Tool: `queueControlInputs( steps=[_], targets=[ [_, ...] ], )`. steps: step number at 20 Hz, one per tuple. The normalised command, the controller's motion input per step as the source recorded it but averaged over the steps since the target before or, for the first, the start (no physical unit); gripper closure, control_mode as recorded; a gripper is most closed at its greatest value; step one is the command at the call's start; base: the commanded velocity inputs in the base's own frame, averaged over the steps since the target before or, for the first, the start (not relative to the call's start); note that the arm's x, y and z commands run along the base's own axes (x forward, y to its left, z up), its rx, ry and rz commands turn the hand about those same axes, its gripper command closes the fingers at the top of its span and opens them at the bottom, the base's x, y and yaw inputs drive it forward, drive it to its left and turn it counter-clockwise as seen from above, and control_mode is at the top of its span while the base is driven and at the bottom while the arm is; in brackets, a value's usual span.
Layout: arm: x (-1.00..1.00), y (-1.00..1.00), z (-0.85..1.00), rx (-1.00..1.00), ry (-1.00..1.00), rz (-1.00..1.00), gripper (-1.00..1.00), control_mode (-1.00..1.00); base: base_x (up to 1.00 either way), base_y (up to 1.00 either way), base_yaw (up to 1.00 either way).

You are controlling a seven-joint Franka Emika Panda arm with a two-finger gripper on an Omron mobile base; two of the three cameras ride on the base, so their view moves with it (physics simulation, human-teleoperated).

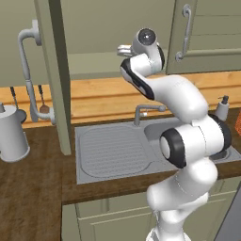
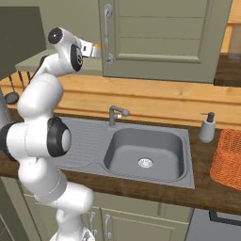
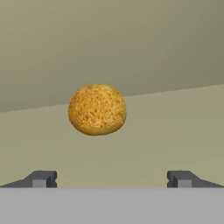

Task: Open the cabinet, pick up the bread from the cabinet and place it in the basket. Then move the basket to the dining counter.

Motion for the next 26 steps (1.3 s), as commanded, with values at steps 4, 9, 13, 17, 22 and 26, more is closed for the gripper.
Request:
queueControlInputs(
  steps=[4, 9, 13, 17, 22, 26],
  targets=[
    [0.39, 0.0, 0.0, 0.0, 0.0, 0.0, -1.0, -1.0, 0.0, 0.0, 0.0],
    [0.4, 0.0, 0.0, 0.0, 0.0, 0.0, -1.0, -1.0, 0.0, 0.0, 0.0],
    [0.39, 0.0, 0.0, 0.0, 0.0, 0.0, -1.0, -1.0, 0.0, 0.0, 0.0],
    [0.39, 0.0, 0.0, 0.0, 0.01, 0.0, -1.0, -1.0, 0.0, 0.0, 0.0],
    [0.36, 0.0, 0.0, 0.0, 0.03, 0.0, -1.0, -1.0, 0.0, 0.0, 0.0],
    [0.23, 0.0, -0.05, 0.0, 0.03, 0.0, -1.0, -1.0, 0.0, 0.0, 0.0]
  ],
)
